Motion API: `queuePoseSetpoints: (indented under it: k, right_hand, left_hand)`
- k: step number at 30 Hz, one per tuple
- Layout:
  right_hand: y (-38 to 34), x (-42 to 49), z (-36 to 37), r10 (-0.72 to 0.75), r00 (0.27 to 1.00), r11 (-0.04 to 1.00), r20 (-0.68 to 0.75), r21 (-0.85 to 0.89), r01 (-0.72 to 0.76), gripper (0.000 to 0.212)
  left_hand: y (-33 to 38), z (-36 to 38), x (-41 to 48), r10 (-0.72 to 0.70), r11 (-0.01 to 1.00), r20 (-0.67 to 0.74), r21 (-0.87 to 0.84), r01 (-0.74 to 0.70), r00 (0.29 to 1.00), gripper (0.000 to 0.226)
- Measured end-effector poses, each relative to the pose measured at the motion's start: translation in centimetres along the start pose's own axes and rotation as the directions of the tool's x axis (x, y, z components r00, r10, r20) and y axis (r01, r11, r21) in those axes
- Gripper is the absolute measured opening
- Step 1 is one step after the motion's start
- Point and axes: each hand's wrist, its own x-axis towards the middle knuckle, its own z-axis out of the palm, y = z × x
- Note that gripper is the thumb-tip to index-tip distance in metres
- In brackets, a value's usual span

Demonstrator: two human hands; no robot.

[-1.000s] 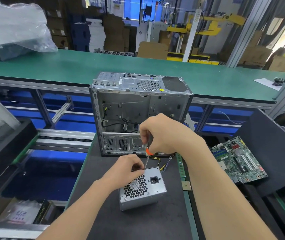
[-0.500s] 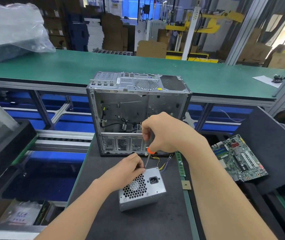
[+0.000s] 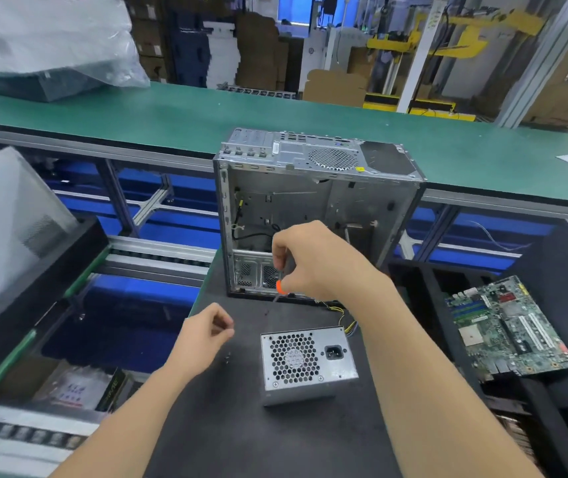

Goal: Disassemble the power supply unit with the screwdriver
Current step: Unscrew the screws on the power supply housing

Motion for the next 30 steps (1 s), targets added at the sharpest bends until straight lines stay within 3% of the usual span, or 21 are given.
queuePoseSetpoints:
  k: [6,11,17,20,24,27,30]
  right_hand:
    - [-1.6,1.4,2.9,-0.066,0.997,0.998,0.05,-0.012,0.067,0.018]
    - [-1.6,1.4,3.8,-0.084,0.995,0.996,0.049,0.015,0.083,0.017]
    - [-1.0,0.8,3.4,-0.088,0.996,0.995,0.011,0.044,0.088,0.016]
    - [-0.9,0.1,2.3,-0.088,0.996,0.995,-0.01,0.054,0.089,0.017]
    - [-1.1,-1.5,0.1,-0.074,0.997,0.995,-0.024,0.062,0.075,0.017]
    - [-1.5,-2.5,-0.9,-0.079,0.997,0.997,0.027,0.017,0.079,0.015]
    - [-1.8,-3.4,-1.0,-0.1,0.993,0.995,0.07,-0.003,0.1,0.014]
  left_hand:
    - [-4.2,1.4,-3.0,-0.078,0.994,0.017,0.083,0.077,0.997,0.032]
    - [-4.9,2.5,-3.2,-0.058,0.995,-0.022,0.082,0.059,0.998,0.027]
    - [-4.9,1.7,-3.1,-0.062,0.996,0.052,0.071,0.058,0.997,0.038]
    - [-3.5,1.1,-3.2,-0.02,0.995,0.001,0.094,0.02,1.0,0.028]
    - [0.7,0.2,-4.5,0.101,0.988,-0.143,-0.106,-0.116,0.985,0.022]
    - [3.8,0.1,-5.9,0.252,0.926,-0.046,-0.277,-0.254,0.967,0.032]
    - [5.5,0.9,-7.0,0.292,0.91,0.043,-0.319,-0.264,0.955,0.039]
